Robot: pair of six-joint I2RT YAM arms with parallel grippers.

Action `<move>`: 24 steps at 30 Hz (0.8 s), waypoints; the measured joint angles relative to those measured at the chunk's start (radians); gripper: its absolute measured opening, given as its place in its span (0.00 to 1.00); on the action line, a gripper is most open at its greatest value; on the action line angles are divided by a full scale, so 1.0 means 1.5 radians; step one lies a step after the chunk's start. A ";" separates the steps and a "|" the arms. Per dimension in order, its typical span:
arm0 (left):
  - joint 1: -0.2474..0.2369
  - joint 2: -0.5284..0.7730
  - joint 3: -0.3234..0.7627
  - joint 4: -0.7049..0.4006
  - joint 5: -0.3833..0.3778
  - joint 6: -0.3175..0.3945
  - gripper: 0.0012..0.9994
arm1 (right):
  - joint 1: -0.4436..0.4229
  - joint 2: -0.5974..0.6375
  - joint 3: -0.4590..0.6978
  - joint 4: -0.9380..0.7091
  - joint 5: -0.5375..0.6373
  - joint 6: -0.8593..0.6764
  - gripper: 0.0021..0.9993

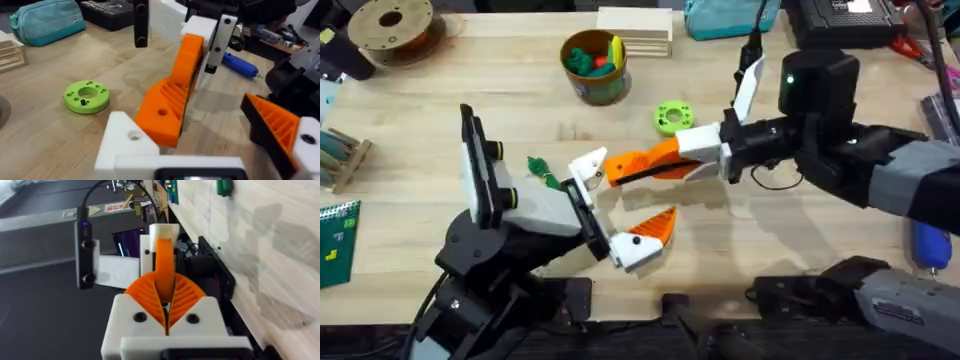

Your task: Pick up the gripper from the table and insert it into the empty holder that is missing its gripper. Then pick up a screw, insert it into the mounting hole, and use the screwdriver to tighten it. Finally, clean up the table by picking up the vegetable and placing it into the bucket.

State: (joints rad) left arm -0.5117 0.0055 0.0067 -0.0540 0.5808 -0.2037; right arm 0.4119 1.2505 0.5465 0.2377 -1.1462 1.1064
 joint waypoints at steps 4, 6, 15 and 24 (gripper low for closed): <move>0.002 0.000 0.000 0.000 -0.009 0.001 0.99 | 0.015 0.008 -0.001 0.049 0.006 0.029 0.01; 0.004 0.000 0.000 0.000 -0.012 0.001 0.99 | 0.022 0.018 -0.001 0.058 0.010 0.039 0.01; 0.004 0.000 0.000 -0.001 -0.009 -0.005 0.99 | 0.038 0.066 -0.001 0.112 0.007 0.067 0.01; 0.004 0.000 0.000 -0.001 -0.010 -0.013 0.99 | 0.039 0.108 0.000 0.165 0.000 0.099 0.01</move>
State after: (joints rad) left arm -0.5060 0.0055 0.0067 -0.0559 0.5659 -0.2232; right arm 0.4710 1.4118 0.5460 0.4845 -1.1461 1.2550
